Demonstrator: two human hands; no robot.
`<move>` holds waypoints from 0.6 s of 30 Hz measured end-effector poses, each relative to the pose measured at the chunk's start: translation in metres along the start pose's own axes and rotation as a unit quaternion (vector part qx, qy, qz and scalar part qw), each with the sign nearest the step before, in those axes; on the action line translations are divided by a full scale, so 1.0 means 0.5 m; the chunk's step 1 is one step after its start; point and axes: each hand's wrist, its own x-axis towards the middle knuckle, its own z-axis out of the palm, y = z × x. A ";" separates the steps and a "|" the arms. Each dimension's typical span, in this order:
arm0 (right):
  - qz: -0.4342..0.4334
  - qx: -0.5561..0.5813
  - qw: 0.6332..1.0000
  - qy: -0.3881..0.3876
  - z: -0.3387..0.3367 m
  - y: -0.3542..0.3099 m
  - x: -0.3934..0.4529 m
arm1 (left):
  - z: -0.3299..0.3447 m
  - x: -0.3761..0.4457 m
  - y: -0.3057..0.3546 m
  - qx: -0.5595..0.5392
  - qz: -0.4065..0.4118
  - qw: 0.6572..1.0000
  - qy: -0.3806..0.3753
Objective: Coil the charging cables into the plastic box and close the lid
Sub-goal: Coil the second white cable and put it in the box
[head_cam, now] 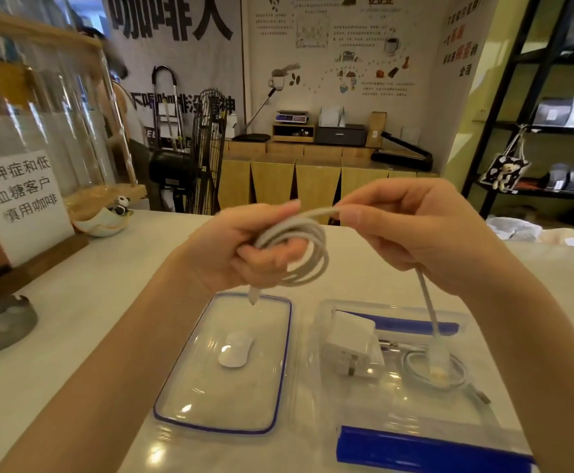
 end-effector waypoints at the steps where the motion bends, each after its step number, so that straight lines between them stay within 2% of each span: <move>1: -0.002 0.010 1.000 0.018 0.000 0.004 0.002 | 0.000 -0.001 0.005 -0.067 0.032 0.997 -0.017; 4: 0.011 0.014 0.999 0.040 0.020 0.021 0.006 | 0.012 0.007 0.015 -0.251 0.122 0.960 -0.026; 6: 0.032 -0.017 0.999 0.032 0.045 0.034 0.010 | 0.016 0.013 0.013 -0.302 0.172 0.938 0.006; 8: 0.053 -0.085 0.995 0.013 0.070 0.044 0.012 | 0.012 0.016 0.008 -0.307 0.210 0.927 0.057; 11: 0.073 -0.185 0.979 -0.038 0.094 0.055 0.012 | 0.002 0.019 0.001 -0.238 0.248 0.918 0.197; 14: 0.066 -0.302 0.949 -0.062 0.103 0.056 0.007 | -0.002 0.026 -0.010 -0.110 0.271 0.883 0.368; 16: 0.056 -0.384 0.917 -0.090 0.110 0.052 0.000 | -0.004 0.033 -0.016 -0.035 0.268 0.855 0.442; 18: 0.044 -0.439 0.891 -0.104 0.118 0.045 -0.007 | -0.004 0.038 -0.021 0.040 0.248 0.839 0.483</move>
